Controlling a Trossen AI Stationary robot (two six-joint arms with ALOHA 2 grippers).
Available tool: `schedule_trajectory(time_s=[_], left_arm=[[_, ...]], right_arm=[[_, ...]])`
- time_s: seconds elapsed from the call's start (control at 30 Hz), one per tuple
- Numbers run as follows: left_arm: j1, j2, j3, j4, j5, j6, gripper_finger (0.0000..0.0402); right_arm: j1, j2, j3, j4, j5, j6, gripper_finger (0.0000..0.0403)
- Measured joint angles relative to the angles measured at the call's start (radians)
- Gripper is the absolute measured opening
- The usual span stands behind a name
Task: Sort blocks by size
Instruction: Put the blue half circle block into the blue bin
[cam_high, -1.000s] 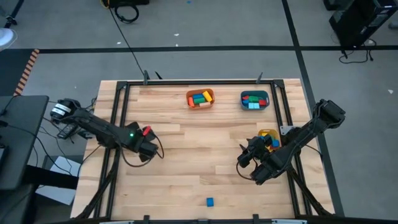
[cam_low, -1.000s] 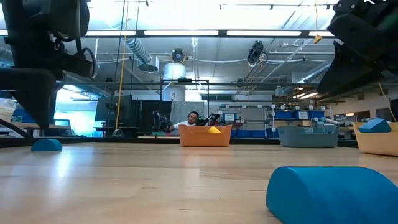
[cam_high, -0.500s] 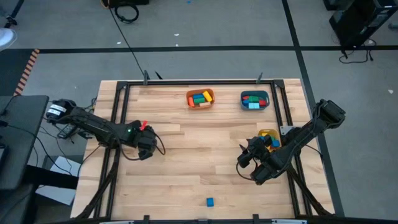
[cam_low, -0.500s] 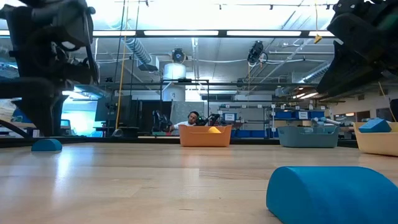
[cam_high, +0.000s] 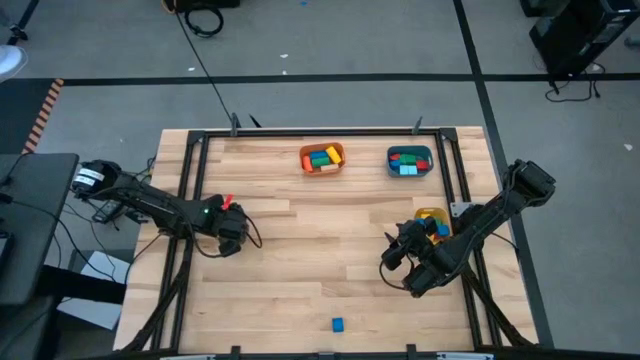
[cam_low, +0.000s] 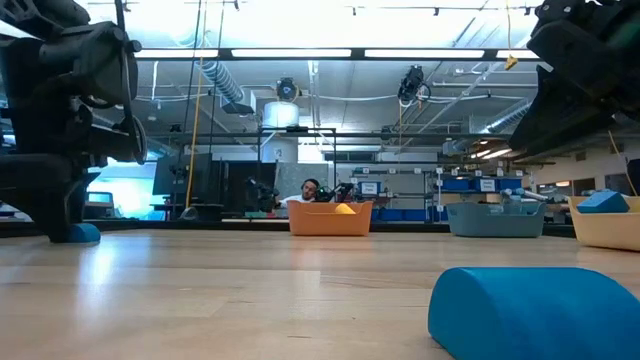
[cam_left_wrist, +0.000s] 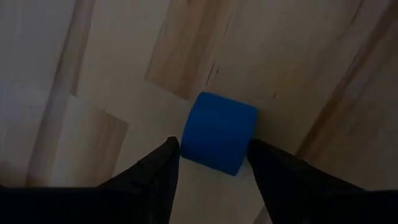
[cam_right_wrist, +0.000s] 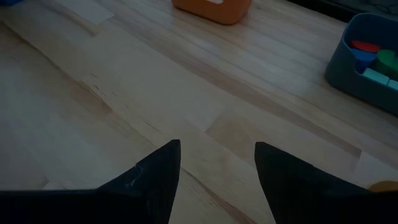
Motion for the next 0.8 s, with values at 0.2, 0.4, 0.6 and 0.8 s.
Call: schedule_trajectory(time_s=[0.2,0.4,0.6,0.8], left_arm=[[0.000,0.001,-0.001,0.016,0.005,0.002,0.0178],[0.000,0.002,-0.002,0.099,0.001,0.004,0.0133],[0.000,0.003,-0.004,0.226,0.007,0.004,0.0140],[0.000,0.004,-0.006,0.359,0.058,0.031,0.0141]], right_arm=[[-0.002,0.000,0.000,0.004,0.000,0.000,0.0222],[-0.005,0.000,0.000,0.007,0.000,0.000,0.0220],[-0.005,0.000,0.000,0.007,0.000,0.000,0.0222],[-0.005,0.000,0.000,0.020,0.002,0.000,0.0220]])
